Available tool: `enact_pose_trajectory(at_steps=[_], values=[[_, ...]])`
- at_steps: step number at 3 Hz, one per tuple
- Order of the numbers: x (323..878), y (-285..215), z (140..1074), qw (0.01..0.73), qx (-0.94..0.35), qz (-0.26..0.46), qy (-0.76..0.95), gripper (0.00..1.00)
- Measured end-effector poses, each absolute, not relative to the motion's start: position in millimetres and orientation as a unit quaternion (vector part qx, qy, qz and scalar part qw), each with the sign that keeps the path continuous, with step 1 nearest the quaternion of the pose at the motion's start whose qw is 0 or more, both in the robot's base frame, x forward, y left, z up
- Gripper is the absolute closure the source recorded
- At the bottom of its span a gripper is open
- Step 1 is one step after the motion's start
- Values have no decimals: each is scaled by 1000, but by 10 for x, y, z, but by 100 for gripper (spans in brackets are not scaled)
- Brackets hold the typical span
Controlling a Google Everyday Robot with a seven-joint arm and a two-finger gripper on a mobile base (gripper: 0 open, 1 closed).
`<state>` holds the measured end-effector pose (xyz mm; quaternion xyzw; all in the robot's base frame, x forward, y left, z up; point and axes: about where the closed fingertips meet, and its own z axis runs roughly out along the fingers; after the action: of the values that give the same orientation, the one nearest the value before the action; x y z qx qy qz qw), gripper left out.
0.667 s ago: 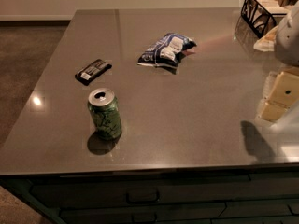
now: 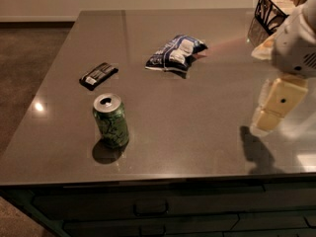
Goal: Knock green can over
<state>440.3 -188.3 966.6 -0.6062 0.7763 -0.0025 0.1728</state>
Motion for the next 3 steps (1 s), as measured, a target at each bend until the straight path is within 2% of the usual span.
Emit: enact_pose_trajectory(at_steps=[3], values=[[4555, -451, 9413, 282, -597, 125, 741, 0]])
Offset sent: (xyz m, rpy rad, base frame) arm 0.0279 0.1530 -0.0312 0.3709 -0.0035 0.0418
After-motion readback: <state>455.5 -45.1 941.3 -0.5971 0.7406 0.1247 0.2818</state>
